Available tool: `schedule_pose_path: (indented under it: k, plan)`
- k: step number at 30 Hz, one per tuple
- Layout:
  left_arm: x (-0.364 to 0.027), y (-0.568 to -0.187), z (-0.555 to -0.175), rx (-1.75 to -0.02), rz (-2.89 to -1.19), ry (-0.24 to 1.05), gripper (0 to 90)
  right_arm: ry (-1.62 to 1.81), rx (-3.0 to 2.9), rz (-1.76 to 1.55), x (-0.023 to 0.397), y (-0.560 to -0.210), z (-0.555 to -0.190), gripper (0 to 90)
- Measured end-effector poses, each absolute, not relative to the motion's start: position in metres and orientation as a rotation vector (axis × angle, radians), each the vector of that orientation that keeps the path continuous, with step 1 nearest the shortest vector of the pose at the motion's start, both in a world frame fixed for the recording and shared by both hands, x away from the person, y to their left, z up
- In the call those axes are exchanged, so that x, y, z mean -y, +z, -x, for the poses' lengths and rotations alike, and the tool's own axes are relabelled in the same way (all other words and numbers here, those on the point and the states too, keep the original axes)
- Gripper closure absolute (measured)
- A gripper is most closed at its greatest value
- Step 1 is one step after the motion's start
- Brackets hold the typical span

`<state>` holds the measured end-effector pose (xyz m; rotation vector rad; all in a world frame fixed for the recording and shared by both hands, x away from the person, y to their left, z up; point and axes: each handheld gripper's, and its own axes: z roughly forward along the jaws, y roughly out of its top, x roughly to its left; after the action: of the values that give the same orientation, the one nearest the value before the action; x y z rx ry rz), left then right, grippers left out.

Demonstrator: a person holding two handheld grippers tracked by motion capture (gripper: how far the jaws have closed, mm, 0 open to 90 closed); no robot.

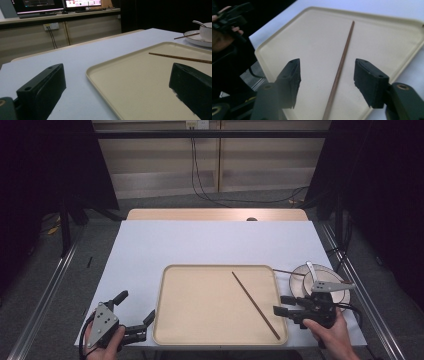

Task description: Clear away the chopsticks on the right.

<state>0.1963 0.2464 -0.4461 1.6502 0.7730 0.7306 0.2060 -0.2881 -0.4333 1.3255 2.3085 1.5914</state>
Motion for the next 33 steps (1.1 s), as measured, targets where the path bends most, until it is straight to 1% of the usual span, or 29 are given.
schedule_pose_path:
  k: [1,3,4,9,13,14,15,19,22,28,31,33]
  plan:
    - [-0.246,-0.446,-0.196,-0.776,-1.651,0.726,0.7,1.575,-2.309,-1.279,0.292,-0.43,-0.204,36.1]
    - [-0.246,-0.446,-0.196,-0.771,-1.652,0.729,0.7,1.53,-2.333,-1.164,0.3,-0.424,-0.201,29.0]
    - [-0.246,-0.446,-0.196,-0.775,-1.654,0.73,0.7,1.459,-2.348,-1.12,0.308,-0.419,-0.199,27.6]
    - [-0.246,-0.446,-0.196,-0.782,-1.651,0.734,0.7,1.371,-2.373,-1.076,0.326,-0.411,-0.2,25.5]
    - [-0.246,-0.446,-0.197,-0.778,-1.654,0.736,0.7,1.344,-2.363,-1.038,0.346,-0.395,-0.203,23.2]
    - [-0.246,-0.446,-0.196,-0.78,-1.652,0.735,0.7,1.346,-2.355,-1.033,0.356,-0.387,-0.206,23.7]
    - [-0.246,-0.447,-0.197,-0.776,-1.649,0.722,0.7,1.346,-2.355,-1.033,0.356,-0.387,-0.206,23.7]
    - [-0.245,-0.447,-0.197,-0.776,-1.643,0.715,0.8,1.326,-2.342,-1.028,0.382,-0.373,-0.218,26.5]
    - [-0.246,-0.447,-0.197,-0.777,-1.647,0.718,0.8,1.322,-2.345,-1.045,0.402,-0.368,-0.232,26.6]
    - [-0.247,-0.447,-0.198,-0.774,-1.65,0.72,0.8,1.226,-2.338,-1.088,0.431,-0.37,-0.259,27.3]
    - [-0.246,-0.446,-0.197,-0.776,-1.648,0.731,0.8,1.168,-2.355,-1.086,0.438,-0.373,-0.269,29.9]
    - [-0.246,-0.446,-0.197,-0.775,-1.648,0.73,0.8,1.154,-2.382,-1.082,0.442,-0.374,-0.275,33.2]
